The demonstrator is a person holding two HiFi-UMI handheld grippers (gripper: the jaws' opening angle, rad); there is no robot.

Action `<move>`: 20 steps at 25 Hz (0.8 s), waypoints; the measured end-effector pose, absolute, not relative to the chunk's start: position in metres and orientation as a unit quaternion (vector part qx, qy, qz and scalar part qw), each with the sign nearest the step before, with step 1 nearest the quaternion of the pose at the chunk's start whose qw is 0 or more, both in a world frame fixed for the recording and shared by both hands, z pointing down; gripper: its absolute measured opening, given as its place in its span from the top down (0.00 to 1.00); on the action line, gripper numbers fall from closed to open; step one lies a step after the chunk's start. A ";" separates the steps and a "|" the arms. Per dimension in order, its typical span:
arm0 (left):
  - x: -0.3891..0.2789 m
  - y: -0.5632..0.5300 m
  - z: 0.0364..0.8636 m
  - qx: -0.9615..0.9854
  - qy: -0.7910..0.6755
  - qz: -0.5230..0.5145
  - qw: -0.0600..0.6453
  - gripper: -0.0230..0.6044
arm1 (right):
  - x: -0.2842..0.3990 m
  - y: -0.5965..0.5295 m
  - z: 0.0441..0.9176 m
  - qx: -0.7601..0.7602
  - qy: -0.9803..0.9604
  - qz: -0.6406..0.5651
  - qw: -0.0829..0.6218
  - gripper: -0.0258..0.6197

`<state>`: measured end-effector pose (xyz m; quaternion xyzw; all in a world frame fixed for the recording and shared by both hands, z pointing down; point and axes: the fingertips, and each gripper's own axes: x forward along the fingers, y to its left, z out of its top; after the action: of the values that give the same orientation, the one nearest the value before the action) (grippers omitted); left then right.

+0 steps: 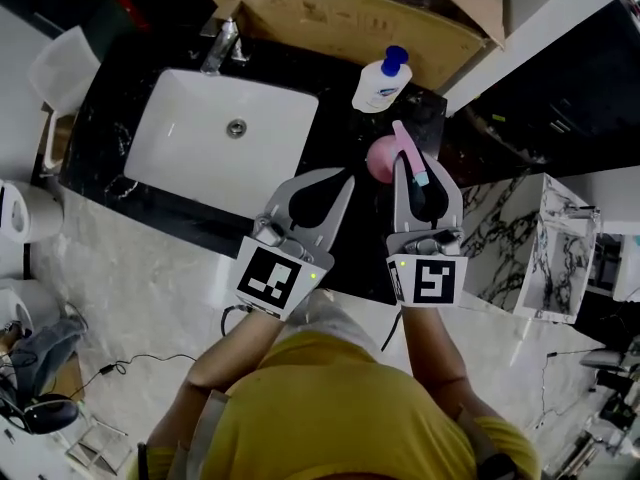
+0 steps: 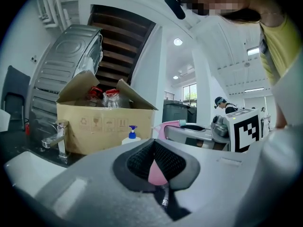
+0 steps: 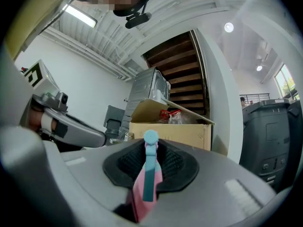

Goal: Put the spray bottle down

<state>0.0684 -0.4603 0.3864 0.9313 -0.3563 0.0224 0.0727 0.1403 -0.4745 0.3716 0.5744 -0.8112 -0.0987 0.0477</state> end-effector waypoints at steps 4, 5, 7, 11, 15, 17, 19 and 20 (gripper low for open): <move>0.066 -0.478 0.399 0.929 -0.359 0.028 0.083 0.96 | 0.141 -0.495 0.386 0.578 -0.810 -0.088 0.051 0.86; 0.065 -0.482 0.401 0.928 -0.361 0.029 0.086 0.96 | 0.141 -0.499 0.389 0.579 -0.809 -0.086 0.051 0.86; 0.064 -0.489 0.404 0.927 -0.362 0.031 0.089 0.96 | 0.142 -0.507 0.393 0.581 -0.808 -0.082 0.051 0.86; 0.065 -0.497 0.409 0.927 -0.361 0.035 0.093 0.96 | 0.146 -0.519 0.399 0.589 -0.803 -0.075 0.050 0.86; 0.067 -0.500 0.413 0.928 -0.359 0.037 0.096 0.96 | 0.149 -0.526 0.405 0.593 -0.800 -0.067 0.052 0.86; 0.068 -0.501 0.415 0.927 -0.359 0.038 0.100 0.96 | 0.150 -0.529 0.408 0.595 -0.800 -0.062 0.052 0.86; 0.069 -0.501 0.417 0.927 -0.357 0.040 0.103 0.96 | 0.150 -0.530 0.411 0.595 -0.800 -0.058 0.053 0.86; 0.069 -0.501 0.419 0.927 -0.357 0.041 0.104 0.96 | 0.151 -0.531 0.413 0.596 -0.799 -0.056 0.054 0.86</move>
<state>0.0687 -0.5007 0.4186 0.9272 -0.3574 0.0412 0.1045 0.1507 -0.5309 0.4128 0.5956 -0.7995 -0.0558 0.0543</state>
